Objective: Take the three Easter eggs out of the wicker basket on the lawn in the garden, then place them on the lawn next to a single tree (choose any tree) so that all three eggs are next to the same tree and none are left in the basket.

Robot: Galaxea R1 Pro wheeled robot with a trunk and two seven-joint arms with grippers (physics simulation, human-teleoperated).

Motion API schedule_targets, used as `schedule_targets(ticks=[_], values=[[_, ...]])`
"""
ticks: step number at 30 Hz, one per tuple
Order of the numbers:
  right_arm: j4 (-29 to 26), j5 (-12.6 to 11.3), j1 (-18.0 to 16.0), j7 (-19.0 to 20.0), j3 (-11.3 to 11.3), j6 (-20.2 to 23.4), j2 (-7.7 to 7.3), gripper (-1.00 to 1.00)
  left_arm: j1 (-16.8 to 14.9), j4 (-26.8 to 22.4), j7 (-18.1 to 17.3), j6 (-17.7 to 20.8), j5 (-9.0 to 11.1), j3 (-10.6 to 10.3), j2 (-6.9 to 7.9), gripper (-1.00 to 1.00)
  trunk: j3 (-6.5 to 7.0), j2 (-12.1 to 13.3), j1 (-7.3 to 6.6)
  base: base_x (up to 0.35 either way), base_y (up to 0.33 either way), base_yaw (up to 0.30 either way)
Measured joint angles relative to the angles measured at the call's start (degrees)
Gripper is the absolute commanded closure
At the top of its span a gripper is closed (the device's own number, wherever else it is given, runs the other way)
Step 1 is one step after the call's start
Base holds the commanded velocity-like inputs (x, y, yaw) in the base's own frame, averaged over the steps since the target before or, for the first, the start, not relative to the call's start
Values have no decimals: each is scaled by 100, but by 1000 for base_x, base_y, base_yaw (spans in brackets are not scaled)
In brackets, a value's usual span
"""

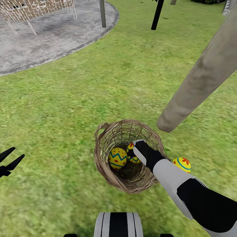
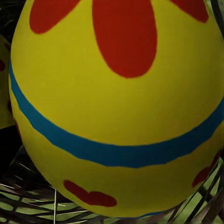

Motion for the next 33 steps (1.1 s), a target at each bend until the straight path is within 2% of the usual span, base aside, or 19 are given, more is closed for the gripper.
schedule_targets(ticks=[14,18,29,33], values=[[-1,-38,0,2,-2,-3,-8,100,0,-1,0,0,0,-9,0,-100,133,8,-16,0,0,0],[0,-46,0,2,-3,0,-8,100,0,0,0,1,3,-9,0,-100,221,13,-26,0,0,0],[0,-32,0,10,-2,12,-20,100,0,0,0,0,0,-9,-9,-100,266,16,-31,0,0,0],[0,-46,0,11,-3,9,-17,100,0,0,0,1,3,-9,-9,-100,354,21,-42,0,0,0]])
